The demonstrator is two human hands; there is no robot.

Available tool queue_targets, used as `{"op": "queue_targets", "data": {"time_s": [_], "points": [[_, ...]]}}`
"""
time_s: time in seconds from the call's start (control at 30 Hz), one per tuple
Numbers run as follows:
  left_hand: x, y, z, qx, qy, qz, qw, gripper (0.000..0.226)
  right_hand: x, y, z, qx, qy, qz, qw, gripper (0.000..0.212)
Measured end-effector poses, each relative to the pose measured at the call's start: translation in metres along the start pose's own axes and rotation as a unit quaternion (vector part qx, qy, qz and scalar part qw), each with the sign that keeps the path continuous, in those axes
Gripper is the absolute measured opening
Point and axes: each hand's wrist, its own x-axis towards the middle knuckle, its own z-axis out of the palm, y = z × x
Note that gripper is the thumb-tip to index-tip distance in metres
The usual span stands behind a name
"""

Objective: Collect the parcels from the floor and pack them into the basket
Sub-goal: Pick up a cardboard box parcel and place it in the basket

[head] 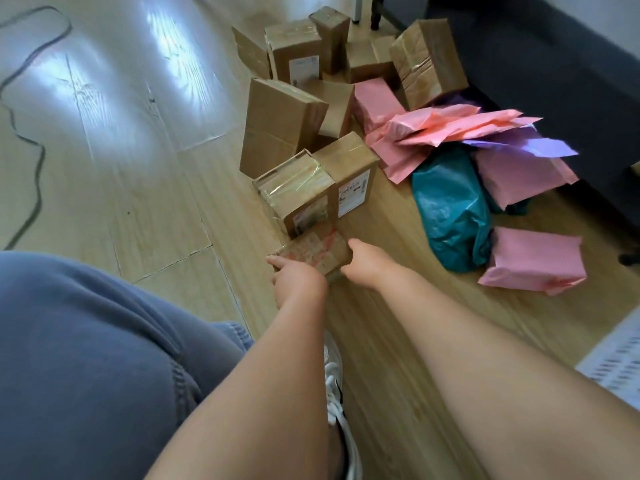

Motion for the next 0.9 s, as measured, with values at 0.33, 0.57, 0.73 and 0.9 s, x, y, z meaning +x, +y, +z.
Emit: {"op": "queue_targets", "data": {"time_s": [0.33,0.57,0.73,0.9], "points": [[-0.053,0.030,-0.006,0.058,0.006,0.164,0.985,0.078,-0.043,0.038,-0.041,0.052,0.088,0.061,0.993,0.056],[-0.122,0.063,-0.010,0.000,0.029,0.325,0.945,0.042,-0.106,0.079,-0.097,0.110,0.216,0.098,0.965,0.037],[-0.174,0.092,-0.014,-0.041,0.005,0.443,0.896,0.050,-0.158,0.105,-0.142,0.187,0.273,0.102,0.938,0.029],[-0.229,0.124,-0.020,-0.046,-0.010,0.519,0.853,0.062,-0.219,0.132,-0.181,0.235,0.362,0.090,0.898,0.023]]}}
